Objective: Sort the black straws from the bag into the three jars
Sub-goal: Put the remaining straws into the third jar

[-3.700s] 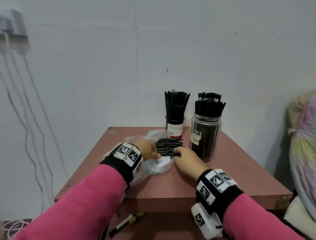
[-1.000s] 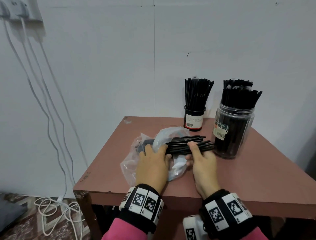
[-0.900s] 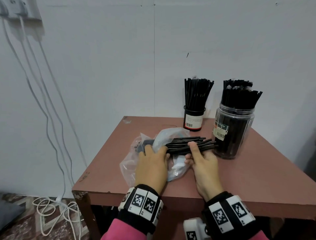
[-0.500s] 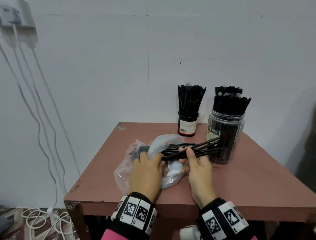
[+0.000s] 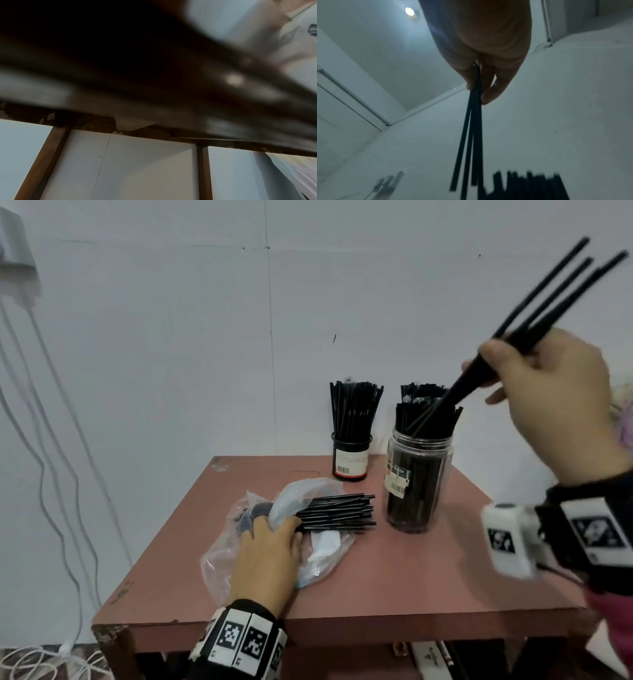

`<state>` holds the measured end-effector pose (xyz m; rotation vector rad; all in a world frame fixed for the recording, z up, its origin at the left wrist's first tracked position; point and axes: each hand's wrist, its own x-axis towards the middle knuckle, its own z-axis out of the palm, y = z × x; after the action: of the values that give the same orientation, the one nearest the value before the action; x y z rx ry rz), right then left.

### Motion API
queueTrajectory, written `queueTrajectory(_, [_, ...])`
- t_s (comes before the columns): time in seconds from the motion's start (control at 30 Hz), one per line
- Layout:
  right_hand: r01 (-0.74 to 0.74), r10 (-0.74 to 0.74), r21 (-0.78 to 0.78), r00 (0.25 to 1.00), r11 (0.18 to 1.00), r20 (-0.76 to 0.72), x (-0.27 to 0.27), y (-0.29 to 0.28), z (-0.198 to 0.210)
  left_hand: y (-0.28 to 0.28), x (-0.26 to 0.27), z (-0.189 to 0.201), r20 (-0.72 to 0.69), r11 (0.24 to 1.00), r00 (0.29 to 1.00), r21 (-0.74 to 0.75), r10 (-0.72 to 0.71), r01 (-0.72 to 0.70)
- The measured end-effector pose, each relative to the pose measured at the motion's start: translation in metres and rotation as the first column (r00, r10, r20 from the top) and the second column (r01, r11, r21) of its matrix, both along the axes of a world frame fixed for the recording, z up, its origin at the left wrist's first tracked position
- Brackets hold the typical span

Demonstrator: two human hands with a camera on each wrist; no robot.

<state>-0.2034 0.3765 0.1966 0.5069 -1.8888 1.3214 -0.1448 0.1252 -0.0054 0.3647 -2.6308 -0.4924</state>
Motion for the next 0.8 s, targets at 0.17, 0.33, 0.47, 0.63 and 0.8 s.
queueTrajectory(0.17, [-0.003,-0.007,0.161,0.998,0.987,0.061,-0.027,0.005,0.035,0.0,0.0,0.0,0.003,1.0,1.0,0.0,-0.002,0.002])
queueTrajectory(0.33, [0.075,-0.1,0.275,0.992,0.959,0.08,-0.042,0.001,0.027,0.0,0.0,0.0,-0.01,1.0,1.0,0.008,-0.007,0.007])
queueTrajectory(0.47, [0.095,-0.152,0.363,0.98,0.927,0.13,-0.045,-0.005,0.01,-0.001,0.0,-0.001,-0.017,1.0,1.0,0.001,-0.006,0.006])
queueTrajectory(0.63, [0.084,-0.179,0.477,0.971,0.875,0.158,-0.041,-0.015,-0.017,-0.001,0.0,-0.001,-0.014,1.0,1.0,-0.005,-0.003,0.002])
queueTrajectory(0.8, [0.061,-0.136,0.344,0.971,0.937,0.199,-0.042,-0.016,-0.019,0.0,0.0,0.0,-0.003,1.0,1.0,-0.02,0.005,-0.005])
